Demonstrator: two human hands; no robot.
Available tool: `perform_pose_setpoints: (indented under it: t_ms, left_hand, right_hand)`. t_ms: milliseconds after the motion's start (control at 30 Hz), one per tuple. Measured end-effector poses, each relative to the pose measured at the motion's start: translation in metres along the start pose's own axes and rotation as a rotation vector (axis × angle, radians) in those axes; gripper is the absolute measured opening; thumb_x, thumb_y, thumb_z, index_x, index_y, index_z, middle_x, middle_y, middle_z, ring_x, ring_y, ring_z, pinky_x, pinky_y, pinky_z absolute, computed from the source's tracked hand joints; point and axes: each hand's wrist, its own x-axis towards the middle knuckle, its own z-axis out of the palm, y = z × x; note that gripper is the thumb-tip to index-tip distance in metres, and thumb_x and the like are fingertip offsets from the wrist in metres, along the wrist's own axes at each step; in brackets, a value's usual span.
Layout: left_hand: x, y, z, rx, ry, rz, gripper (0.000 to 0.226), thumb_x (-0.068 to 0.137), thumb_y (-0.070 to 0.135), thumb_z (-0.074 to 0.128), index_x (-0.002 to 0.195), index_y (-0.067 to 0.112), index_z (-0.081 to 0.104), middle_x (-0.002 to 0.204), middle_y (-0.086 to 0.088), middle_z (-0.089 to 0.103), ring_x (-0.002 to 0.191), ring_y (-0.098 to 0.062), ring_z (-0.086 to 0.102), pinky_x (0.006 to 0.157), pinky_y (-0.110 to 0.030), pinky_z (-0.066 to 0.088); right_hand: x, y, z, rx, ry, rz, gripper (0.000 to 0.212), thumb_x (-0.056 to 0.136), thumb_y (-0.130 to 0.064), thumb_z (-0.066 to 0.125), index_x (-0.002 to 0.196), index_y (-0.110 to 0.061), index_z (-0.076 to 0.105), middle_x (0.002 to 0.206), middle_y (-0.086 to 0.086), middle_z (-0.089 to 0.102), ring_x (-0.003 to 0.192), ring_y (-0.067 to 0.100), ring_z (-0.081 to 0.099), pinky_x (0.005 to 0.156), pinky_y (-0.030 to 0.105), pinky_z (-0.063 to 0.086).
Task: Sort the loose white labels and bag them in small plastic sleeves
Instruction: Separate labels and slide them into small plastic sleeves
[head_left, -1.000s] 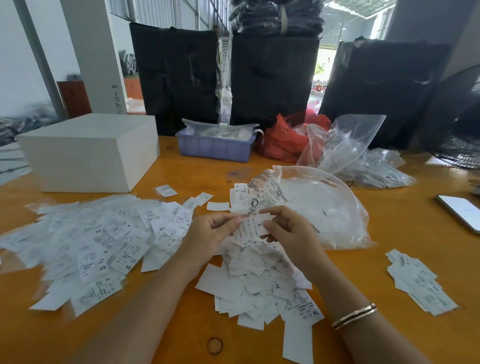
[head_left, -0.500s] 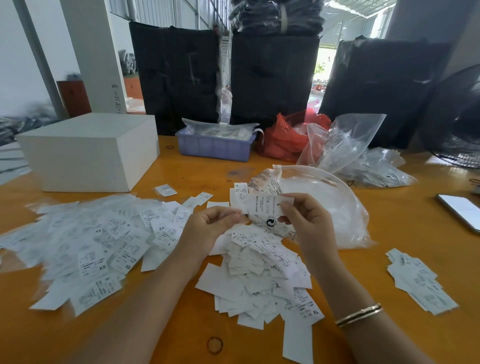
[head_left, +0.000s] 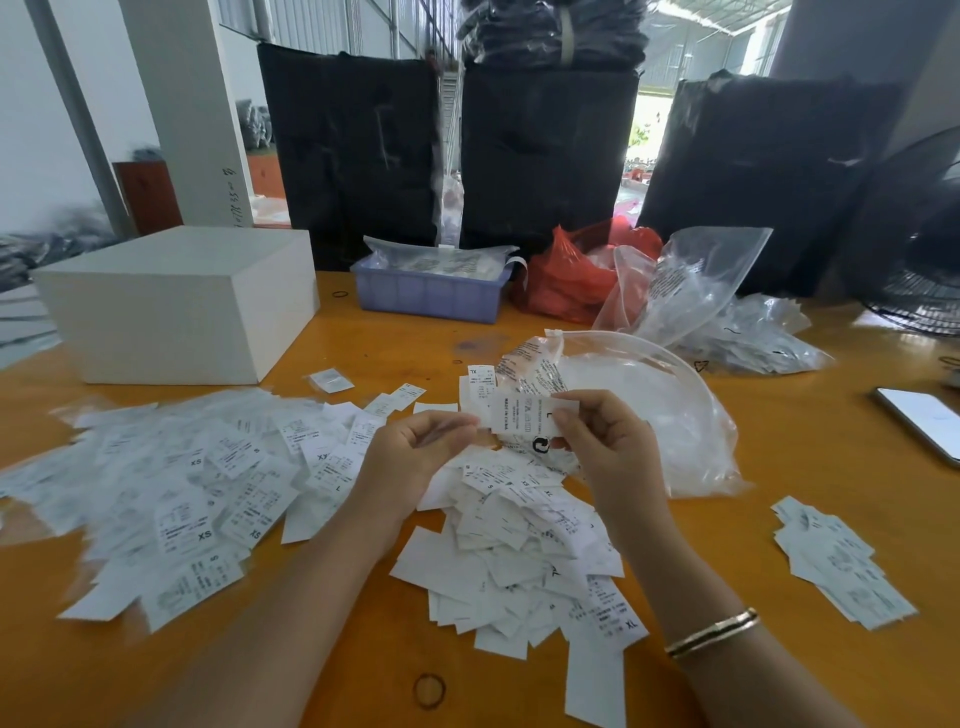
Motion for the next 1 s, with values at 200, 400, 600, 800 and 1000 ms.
perform_pose_setpoints:
  t_ms: [200, 400, 600, 800, 1000]
  left_hand:
    - [0.001, 0.000, -0.001, -0.032, 0.022, 0.001, 0.008, 0.070, 0.037, 0.075, 0.079, 0.035, 0.076, 0.086, 0.024, 0.071, 0.085, 0.010, 0.062, 0.063, -0.008, 0.047]
    - [0.000, 0.001, 0.000, 0.015, -0.007, 0.036, 0.010, 0.081, 0.025, 0.071, 0.077, 0.035, 0.070, 0.074, 0.030, 0.068, 0.075, 0.016, 0.061, 0.056, -0.002, 0.044]
    - [-0.006, 0.001, 0.000, 0.072, -0.168, 0.026, 0.009, 0.080, 0.027, 0.072, 0.088, 0.026, 0.072, 0.078, 0.016, 0.073, 0.070, 0.002, 0.067, 0.055, -0.008, 0.046]
    - [-0.007, 0.003, 0.000, 0.138, -0.091, 0.043, 0.005, 0.078, 0.038, 0.071, 0.083, 0.036, 0.070, 0.078, 0.027, 0.068, 0.076, 0.010, 0.062, 0.054, -0.004, 0.044]
    - [-0.004, 0.006, -0.004, 0.120, -0.121, -0.004, 0.012, 0.085, 0.028, 0.067, 0.083, 0.038, 0.073, 0.080, 0.028, 0.069, 0.076, 0.014, 0.060, 0.056, -0.001, 0.042]
  right_hand:
    - [0.000, 0.004, 0.005, -0.039, -0.040, 0.030, 0.023, 0.089, -0.005, 0.060, 0.084, -0.027, 0.065, 0.081, -0.004, 0.072, 0.077, 0.012, 0.068, 0.068, 0.029, 0.058]
    - [-0.002, 0.006, 0.007, -0.156, -0.129, -0.022, 0.031, 0.087, -0.005, 0.063, 0.084, -0.035, 0.063, 0.076, -0.002, 0.070, 0.069, 0.014, 0.066, 0.068, 0.040, 0.058]
    - [-0.005, 0.011, 0.009, -0.338, -0.247, -0.057, 0.037, 0.090, -0.016, 0.061, 0.101, -0.050, 0.054, 0.063, -0.007, 0.055, 0.065, 0.018, 0.058, 0.063, 0.027, 0.049]
    - [-0.016, 0.012, 0.027, -0.308, -0.395, -0.006, 0.039, 0.099, -0.034, 0.041, 0.138, -0.037, 0.038, 0.095, -0.033, 0.053, 0.079, -0.025, 0.046, 0.067, -0.002, 0.036]
    - [-0.015, 0.017, 0.026, -0.376, -0.320, 0.043, 0.043, 0.101, -0.017, 0.041, 0.141, -0.033, 0.039, 0.055, -0.012, 0.043, 0.040, 0.001, 0.036, 0.042, 0.012, 0.028]
